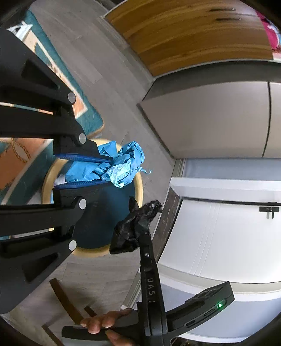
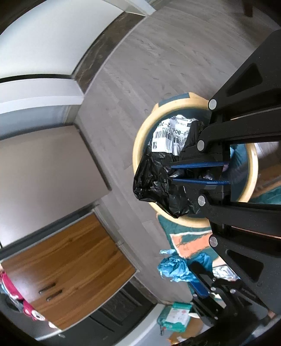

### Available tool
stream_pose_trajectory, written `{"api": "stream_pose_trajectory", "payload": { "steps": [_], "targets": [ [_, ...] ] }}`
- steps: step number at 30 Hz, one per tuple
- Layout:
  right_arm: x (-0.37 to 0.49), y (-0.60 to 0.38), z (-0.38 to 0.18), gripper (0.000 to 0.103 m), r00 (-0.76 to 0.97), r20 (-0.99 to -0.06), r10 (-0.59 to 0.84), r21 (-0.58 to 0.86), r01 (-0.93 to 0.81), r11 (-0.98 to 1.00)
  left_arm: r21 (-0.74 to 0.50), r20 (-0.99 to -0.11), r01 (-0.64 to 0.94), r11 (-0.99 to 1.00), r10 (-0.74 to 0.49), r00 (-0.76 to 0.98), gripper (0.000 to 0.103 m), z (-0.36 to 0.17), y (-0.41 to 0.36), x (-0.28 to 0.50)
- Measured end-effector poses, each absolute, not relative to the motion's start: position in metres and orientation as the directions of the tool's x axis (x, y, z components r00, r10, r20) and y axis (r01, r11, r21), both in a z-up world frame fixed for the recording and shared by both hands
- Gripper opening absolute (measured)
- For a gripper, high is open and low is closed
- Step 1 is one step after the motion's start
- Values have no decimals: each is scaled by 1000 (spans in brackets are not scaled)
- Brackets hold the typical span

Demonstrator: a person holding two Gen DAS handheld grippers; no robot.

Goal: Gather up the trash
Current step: 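Carry bag and blue cloth over the teal bin and open both tools, then move both open tools back over the mat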

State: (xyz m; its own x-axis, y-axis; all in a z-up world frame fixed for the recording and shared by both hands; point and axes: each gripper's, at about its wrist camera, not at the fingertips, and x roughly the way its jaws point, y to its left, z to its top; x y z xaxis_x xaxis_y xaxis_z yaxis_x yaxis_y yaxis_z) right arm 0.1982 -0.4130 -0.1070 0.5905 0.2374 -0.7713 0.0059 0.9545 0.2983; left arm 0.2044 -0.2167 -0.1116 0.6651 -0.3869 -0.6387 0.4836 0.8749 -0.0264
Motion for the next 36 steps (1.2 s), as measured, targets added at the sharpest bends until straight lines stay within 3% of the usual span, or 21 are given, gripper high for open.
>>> {"api": "stream_pose_trajectory", "payload": {
  "steps": [6,15,16,19,22,25,30,34,36],
  "targets": [
    [204,-414,-125,11,553,-795,248,330,53,942,-54,-679,490,870,-392,621,15,-134,-234,228],
    [207,-411,-127,11,593,-773,224,330,75,941,24,-690,507,862,-353,632,17,-142,-248,251],
    [207,-411,-127,11,594,-773,223,331,76,941,19,-689,506,862,-355,631,20,-141,-248,251],
    [209,-413,-126,14,595,-773,218,332,86,939,20,-685,500,866,-353,638,44,-138,-246,246],
    [210,-415,-124,15,603,-768,217,336,91,937,26,-679,481,876,-338,652,56,-132,-237,241],
    [209,-415,-121,30,611,-760,222,347,92,933,24,-683,459,888,-320,657,58,-126,-226,237],
    [206,-408,-112,47,626,-745,230,347,69,935,52,-670,421,905,-281,687,70,-106,-201,224],
    [200,-402,-97,78,657,-713,246,363,46,931,74,-651,387,919,-250,717,89,-81,-174,203],
    [195,-399,-89,90,676,-690,260,379,31,925,66,-643,362,930,-237,728,90,-69,-157,193]
  ]
}}
